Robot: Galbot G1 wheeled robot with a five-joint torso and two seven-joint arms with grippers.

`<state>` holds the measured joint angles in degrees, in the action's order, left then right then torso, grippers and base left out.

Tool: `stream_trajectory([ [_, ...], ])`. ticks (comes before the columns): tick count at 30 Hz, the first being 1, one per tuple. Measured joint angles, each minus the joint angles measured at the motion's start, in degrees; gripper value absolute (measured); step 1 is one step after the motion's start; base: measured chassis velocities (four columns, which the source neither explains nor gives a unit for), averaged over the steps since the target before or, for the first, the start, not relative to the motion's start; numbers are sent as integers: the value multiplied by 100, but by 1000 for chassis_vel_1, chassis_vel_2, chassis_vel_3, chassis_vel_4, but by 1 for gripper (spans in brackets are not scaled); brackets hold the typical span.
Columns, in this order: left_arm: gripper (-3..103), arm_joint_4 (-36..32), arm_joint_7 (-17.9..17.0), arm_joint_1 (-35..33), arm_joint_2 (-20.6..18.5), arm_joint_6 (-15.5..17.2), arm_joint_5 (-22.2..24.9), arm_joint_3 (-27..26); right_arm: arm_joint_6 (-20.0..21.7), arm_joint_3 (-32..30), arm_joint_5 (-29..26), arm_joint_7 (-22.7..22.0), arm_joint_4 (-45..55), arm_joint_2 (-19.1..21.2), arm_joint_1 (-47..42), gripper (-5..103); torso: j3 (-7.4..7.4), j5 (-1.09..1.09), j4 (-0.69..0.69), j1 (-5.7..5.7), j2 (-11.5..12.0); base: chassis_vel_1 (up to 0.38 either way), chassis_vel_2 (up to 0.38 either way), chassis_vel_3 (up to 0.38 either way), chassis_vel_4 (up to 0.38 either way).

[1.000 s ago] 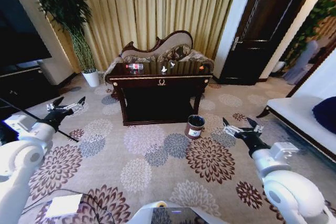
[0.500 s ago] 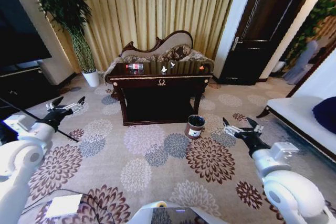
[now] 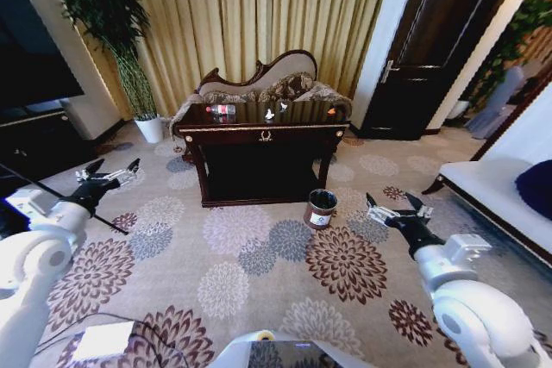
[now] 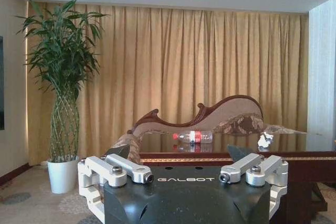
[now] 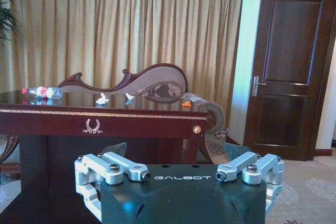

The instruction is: Move to the front of the table and place the trash on the table into the trash bin.

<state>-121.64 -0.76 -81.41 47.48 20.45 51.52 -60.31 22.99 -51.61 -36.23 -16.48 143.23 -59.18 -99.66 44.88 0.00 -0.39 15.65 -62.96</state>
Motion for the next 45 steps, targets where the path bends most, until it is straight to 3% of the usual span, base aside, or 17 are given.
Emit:
stream_trajectory([
  [45,100,11,105,-61,43,-84,-37,-21,-9,46,53,75,0,-43,-20,100,0,0,-1,0,0,-1,2,1,-1],
])
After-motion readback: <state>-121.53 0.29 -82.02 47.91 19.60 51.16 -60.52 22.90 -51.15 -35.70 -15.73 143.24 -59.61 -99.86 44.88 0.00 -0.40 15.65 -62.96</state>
